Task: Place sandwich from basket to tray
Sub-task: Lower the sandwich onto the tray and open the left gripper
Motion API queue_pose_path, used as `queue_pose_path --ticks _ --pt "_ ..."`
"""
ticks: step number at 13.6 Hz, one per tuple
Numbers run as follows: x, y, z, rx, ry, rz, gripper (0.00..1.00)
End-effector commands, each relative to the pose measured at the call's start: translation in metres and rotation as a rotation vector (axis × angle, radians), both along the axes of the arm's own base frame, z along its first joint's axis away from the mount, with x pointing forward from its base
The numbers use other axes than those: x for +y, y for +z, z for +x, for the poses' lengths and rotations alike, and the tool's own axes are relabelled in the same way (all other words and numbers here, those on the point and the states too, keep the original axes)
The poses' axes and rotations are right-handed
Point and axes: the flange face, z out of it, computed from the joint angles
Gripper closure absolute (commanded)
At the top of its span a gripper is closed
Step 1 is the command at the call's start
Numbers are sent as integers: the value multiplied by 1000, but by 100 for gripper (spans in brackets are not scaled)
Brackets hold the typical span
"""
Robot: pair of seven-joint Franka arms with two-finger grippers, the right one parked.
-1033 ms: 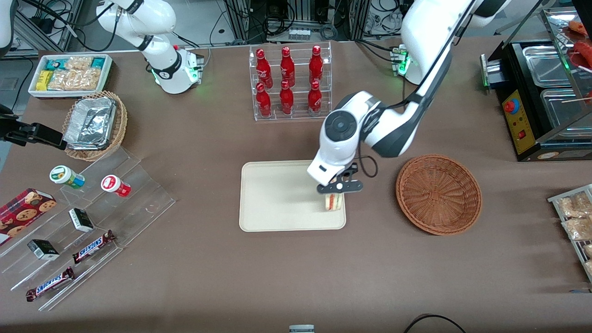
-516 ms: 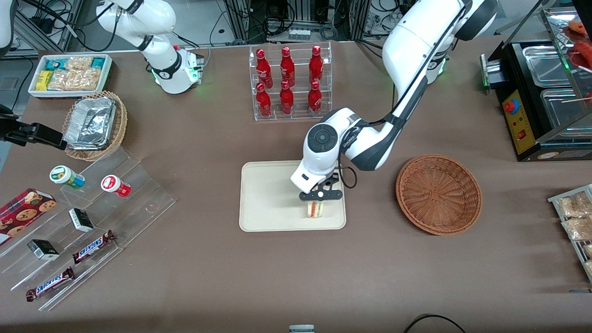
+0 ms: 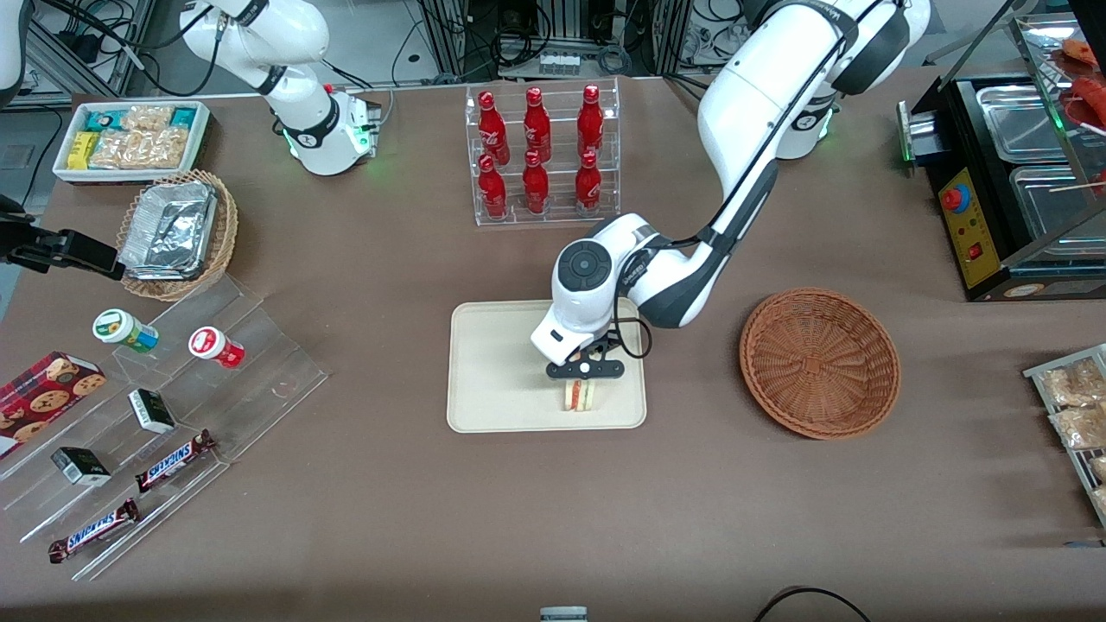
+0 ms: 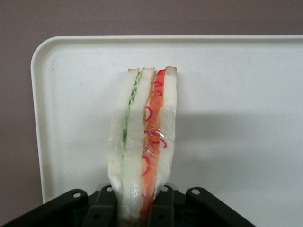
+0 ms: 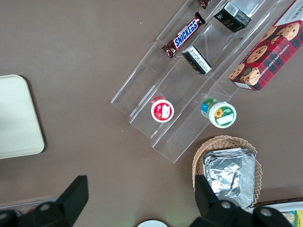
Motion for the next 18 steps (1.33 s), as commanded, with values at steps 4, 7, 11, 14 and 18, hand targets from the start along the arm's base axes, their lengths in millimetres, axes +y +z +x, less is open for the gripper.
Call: queue_pose_path --ticks 4,7,11,14,18 --pt "-6 -5 4 -29 23 16 33" --pt "-6 -3 5 -31 28 14 0" --pt "-7 9 7 -42 40 8 0" --pt "-5 29 12 -57 54 -6 0" --pt "12 79 17 -48 86 24 0"
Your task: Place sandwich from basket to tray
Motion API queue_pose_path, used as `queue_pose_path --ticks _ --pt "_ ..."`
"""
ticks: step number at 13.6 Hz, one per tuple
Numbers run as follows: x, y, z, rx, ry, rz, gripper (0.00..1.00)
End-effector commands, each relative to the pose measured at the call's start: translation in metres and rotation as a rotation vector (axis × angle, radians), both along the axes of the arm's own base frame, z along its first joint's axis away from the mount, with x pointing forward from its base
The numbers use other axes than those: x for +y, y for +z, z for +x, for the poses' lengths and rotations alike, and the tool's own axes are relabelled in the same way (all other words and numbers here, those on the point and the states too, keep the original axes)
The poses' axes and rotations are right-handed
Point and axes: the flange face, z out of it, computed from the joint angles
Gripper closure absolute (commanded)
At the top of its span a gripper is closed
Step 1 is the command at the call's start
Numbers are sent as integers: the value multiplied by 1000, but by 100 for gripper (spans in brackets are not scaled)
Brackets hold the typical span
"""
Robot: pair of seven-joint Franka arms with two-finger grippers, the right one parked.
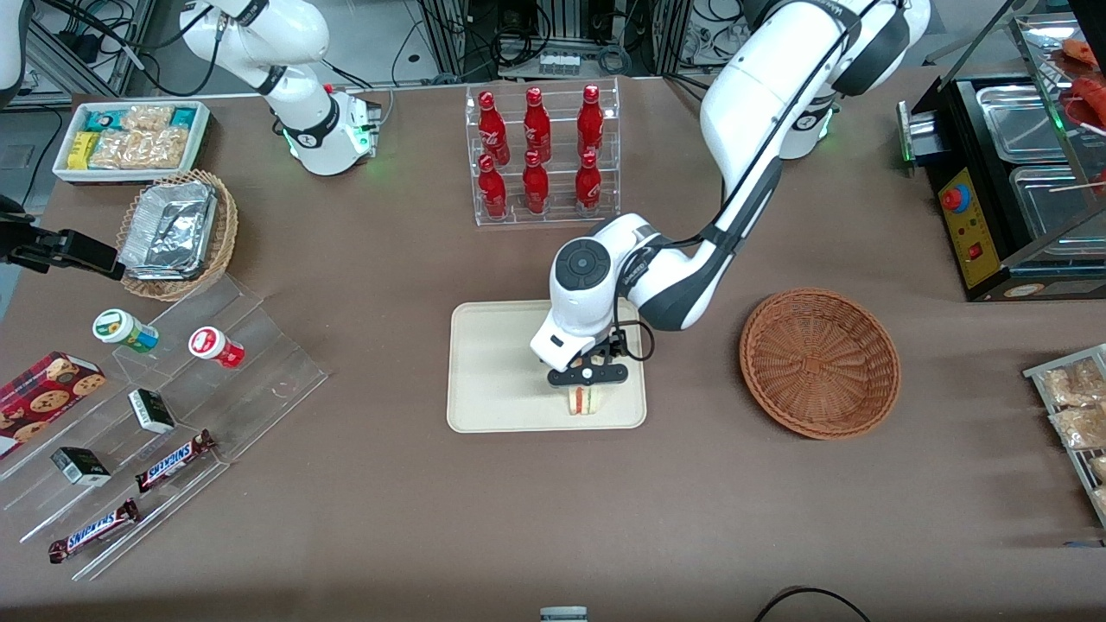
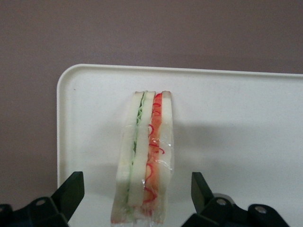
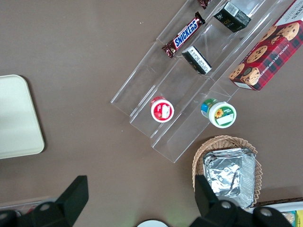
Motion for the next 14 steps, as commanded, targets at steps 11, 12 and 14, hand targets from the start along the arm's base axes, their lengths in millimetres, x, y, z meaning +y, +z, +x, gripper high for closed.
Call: queue_pose_path --ticks 11,12,14 --pt "195 170 61 161 116 -21 0" --pt "215 180 61 181 105 -12 0" --pt "258 198 62 223 72 8 0"
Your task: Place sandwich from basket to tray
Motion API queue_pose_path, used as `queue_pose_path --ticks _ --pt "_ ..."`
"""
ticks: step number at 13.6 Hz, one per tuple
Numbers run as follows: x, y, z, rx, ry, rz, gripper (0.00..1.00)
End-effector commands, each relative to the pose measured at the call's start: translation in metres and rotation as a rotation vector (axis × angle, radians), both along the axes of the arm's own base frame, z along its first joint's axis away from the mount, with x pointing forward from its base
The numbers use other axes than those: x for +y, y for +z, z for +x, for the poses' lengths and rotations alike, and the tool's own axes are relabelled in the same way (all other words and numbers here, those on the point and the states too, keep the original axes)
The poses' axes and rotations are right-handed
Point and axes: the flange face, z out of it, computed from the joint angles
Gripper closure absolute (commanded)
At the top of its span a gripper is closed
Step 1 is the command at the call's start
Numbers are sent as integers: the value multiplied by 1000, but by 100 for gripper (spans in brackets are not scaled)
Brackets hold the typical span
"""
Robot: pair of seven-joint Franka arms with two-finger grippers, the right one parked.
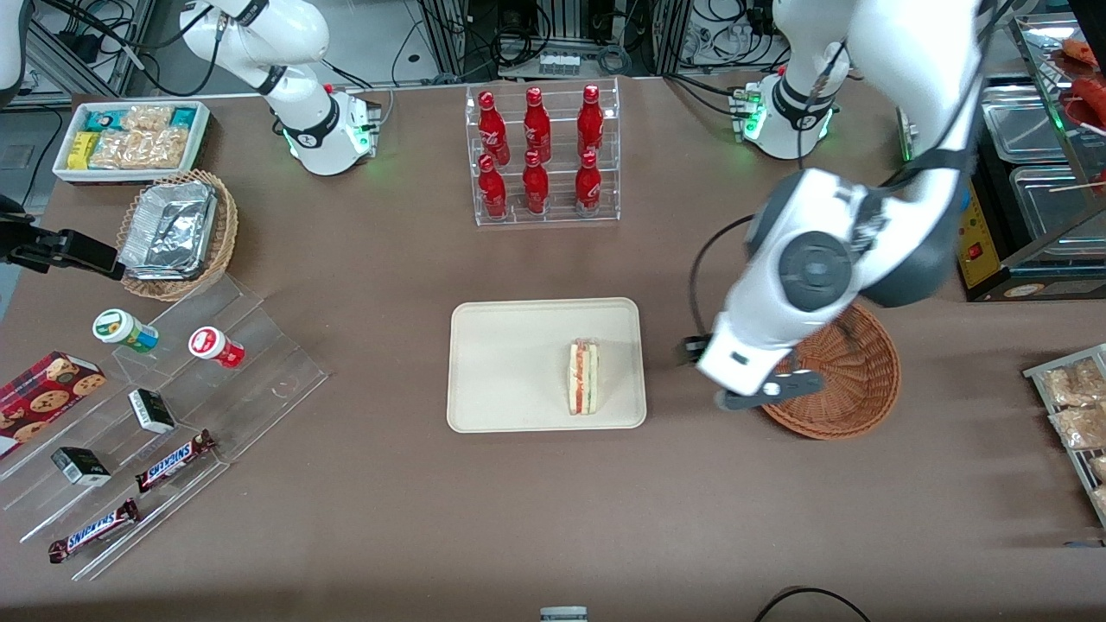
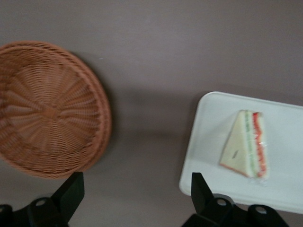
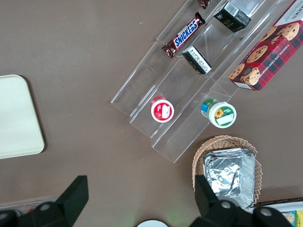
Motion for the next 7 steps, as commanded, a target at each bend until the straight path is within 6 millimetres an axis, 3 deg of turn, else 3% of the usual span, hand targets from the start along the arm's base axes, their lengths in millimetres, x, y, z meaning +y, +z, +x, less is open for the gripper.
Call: queue_pose_path --ticks 1,4,7 --pt "48 32 -11 52 -45 -2 0" --pt "98 62 -21 78 -73 5 0" --pt "134 89 -38 85 -124 8 0"
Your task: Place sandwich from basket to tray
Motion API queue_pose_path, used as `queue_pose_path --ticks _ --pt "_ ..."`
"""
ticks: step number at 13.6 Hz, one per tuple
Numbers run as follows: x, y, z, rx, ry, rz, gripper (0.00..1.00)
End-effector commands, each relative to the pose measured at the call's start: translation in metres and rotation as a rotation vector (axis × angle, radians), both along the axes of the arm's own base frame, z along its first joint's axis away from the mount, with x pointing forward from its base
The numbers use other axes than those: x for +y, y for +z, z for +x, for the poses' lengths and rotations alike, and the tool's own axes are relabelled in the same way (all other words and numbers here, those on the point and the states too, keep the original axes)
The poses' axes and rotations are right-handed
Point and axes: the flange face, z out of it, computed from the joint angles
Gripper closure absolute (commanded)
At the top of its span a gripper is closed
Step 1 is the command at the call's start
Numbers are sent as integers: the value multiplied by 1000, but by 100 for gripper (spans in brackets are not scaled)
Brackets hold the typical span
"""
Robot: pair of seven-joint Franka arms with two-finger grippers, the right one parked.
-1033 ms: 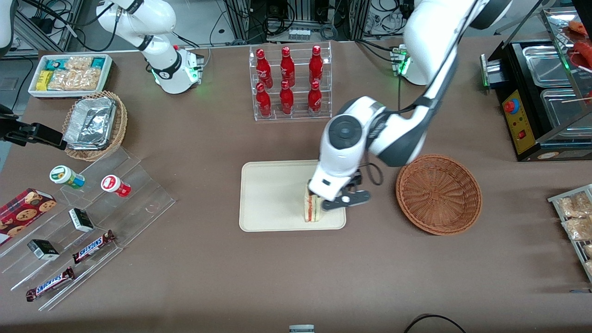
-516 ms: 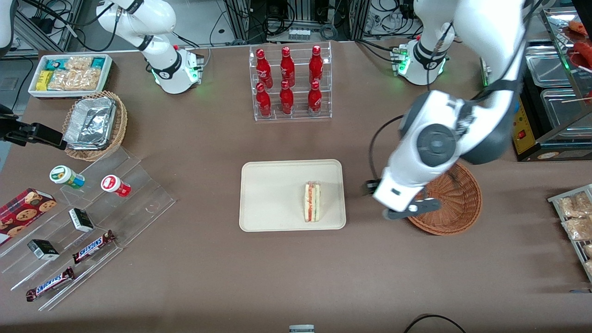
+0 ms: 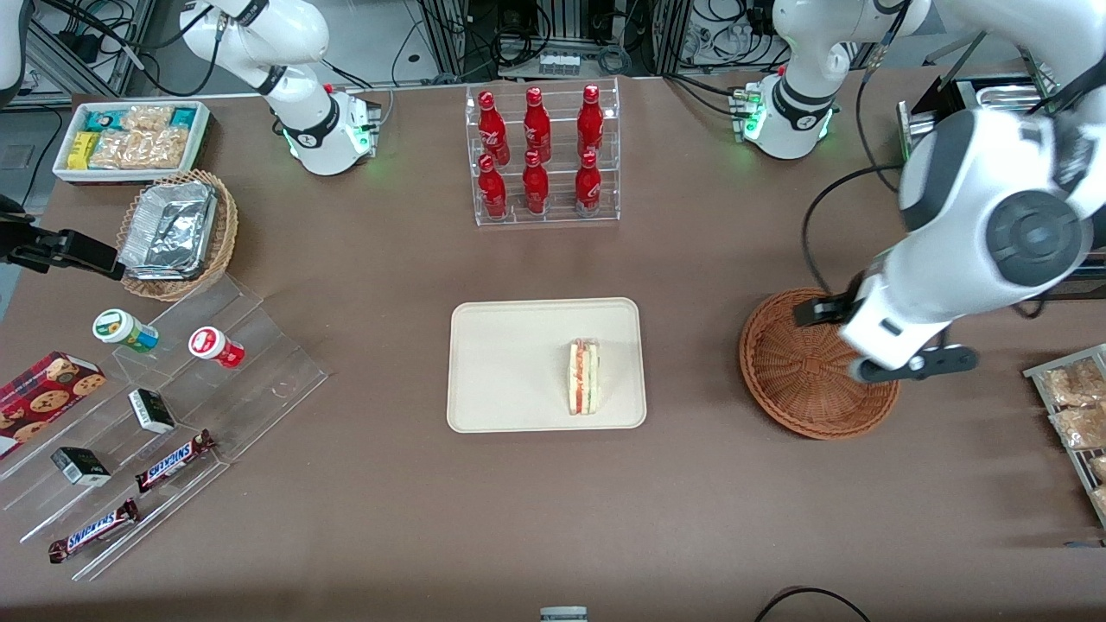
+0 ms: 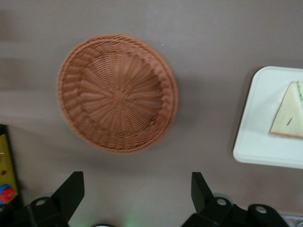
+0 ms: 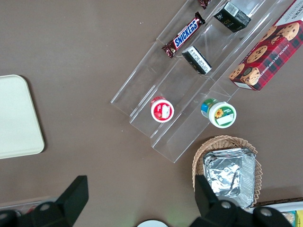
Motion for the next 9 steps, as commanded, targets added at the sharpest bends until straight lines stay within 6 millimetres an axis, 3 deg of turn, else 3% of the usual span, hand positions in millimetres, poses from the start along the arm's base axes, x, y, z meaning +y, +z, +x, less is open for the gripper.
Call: queue_pose_path --ticks 1,2,5,9 --pt "30 27 -27 12 -76 -16 0" --pt "42 37 -33 16 -105 -23 0" --pt "45 67 -52 -1 -110 -12 0" --pt "63 97 -64 -54 -83 -2 0"
